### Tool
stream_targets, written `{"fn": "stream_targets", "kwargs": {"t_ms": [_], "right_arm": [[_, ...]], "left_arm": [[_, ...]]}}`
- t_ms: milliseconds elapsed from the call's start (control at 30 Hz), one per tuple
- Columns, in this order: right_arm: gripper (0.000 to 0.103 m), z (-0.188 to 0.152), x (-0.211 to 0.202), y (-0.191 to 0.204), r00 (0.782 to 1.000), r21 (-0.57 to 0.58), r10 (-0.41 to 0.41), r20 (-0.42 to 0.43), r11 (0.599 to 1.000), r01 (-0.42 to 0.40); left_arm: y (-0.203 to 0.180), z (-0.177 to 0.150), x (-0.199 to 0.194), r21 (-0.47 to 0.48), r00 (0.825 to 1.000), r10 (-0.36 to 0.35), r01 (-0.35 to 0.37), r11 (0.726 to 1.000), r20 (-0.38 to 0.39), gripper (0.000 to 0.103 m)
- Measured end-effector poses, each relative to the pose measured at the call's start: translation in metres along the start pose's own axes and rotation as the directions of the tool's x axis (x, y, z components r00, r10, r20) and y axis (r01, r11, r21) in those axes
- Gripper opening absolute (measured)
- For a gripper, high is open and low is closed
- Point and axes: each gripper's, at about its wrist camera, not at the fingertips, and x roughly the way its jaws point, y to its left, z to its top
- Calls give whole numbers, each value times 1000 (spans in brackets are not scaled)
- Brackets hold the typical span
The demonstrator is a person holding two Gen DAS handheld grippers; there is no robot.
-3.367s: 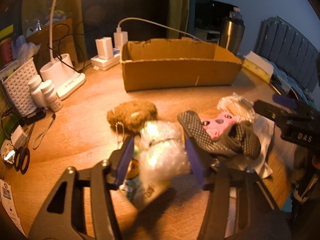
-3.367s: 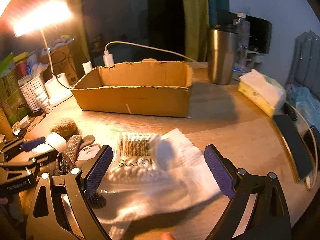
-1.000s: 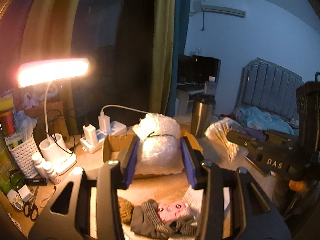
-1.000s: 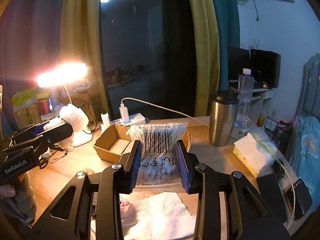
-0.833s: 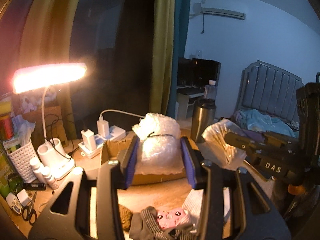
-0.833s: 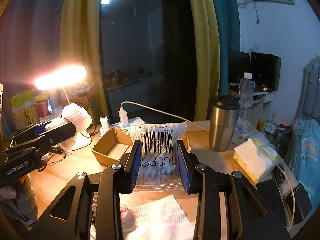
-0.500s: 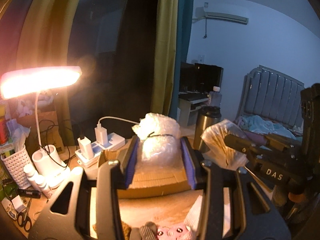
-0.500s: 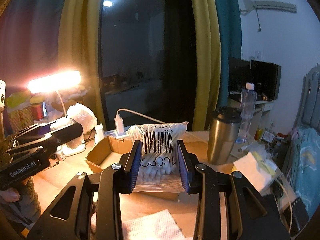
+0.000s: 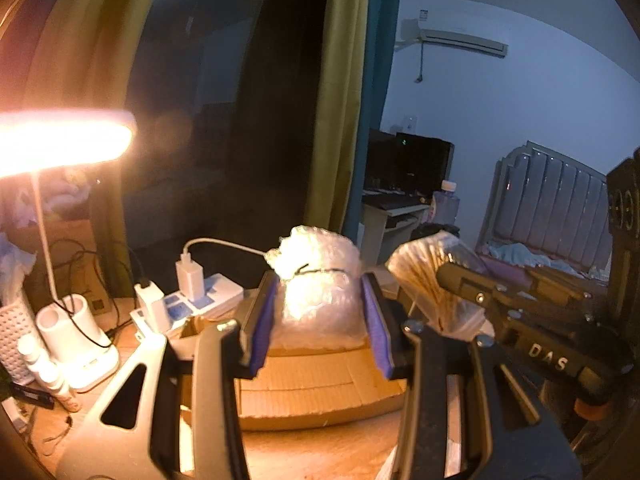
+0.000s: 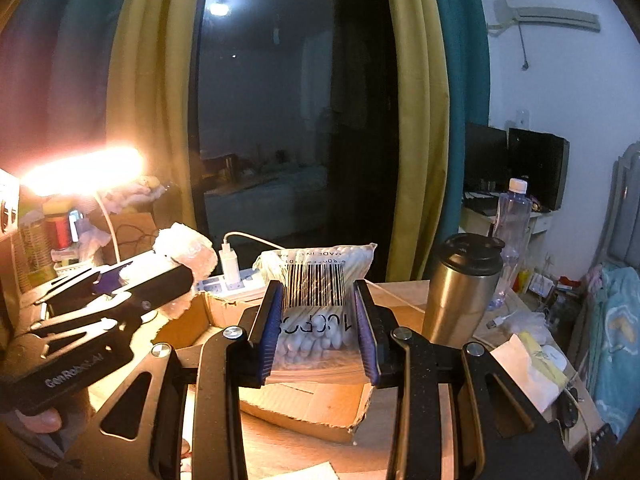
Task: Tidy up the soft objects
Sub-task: 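Lift and carry the bundle and swab pack with both tools over the cardboard box, then lower both items into the box and open both tools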
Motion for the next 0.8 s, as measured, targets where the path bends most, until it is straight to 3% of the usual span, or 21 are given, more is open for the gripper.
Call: {"fn": "stream_targets", "kwargs": {"t_ms": [400,633,700,767,800], "right_arm": [[37,-19,37,-17,998,44,16,-69,999,-13],[37,-29,53,-21,994,67,39,-101,997,-32],[37,-32,58,-22,993,74,44,-112,997,-36],[37,-35,64,-24,990,90,56,-126,995,-44],[38,-37,68,-26,988,105,72,-137,993,-58]], "left_arm": [[1,-27,62,-30,993,-27,24,999,-113,42],[8,-45,92,-87,973,-53,34,996,-226,43],[9,-49,99,-98,963,-58,33,995,-264,49],[8,-53,104,-108,955,-73,43,993,-289,66],[8,-54,106,-109,951,-79,49,993,-298,69]]}}
